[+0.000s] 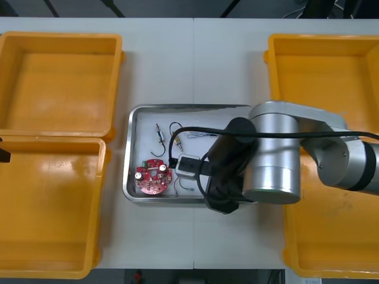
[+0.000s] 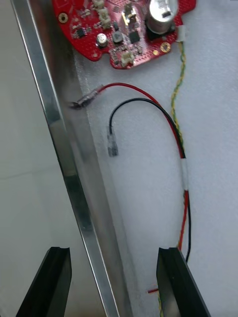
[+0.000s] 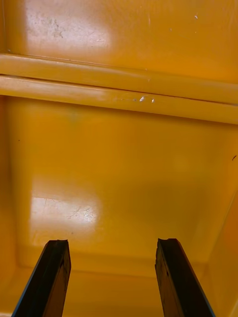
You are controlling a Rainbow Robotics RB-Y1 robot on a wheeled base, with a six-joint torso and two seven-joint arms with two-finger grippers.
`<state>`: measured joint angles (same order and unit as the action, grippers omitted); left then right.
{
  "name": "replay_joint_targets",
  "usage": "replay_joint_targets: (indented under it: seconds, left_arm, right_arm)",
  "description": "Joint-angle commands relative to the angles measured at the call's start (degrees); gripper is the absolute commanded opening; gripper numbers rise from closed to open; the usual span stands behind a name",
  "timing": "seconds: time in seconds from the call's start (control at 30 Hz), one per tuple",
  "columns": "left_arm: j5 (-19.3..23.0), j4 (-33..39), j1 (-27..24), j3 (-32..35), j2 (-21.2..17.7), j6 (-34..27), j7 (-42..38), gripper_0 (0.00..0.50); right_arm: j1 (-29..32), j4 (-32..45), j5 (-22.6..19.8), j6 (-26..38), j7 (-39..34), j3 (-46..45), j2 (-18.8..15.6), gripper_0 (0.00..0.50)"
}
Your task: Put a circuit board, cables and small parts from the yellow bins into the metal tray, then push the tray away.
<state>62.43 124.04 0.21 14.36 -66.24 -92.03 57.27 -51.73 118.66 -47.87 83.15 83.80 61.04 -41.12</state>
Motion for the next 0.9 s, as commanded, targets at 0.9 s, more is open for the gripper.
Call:
replay_joint_targets:
  seconds: [0.9]
  left_arm:
    - [-1.44,1.29,1.37,1.46,-2.58,0.63,-2.52,0.500]
  right_arm:
    - [-2.76,-3.96,12.98,-3.52,-5.23,12.70,9.48,0.500]
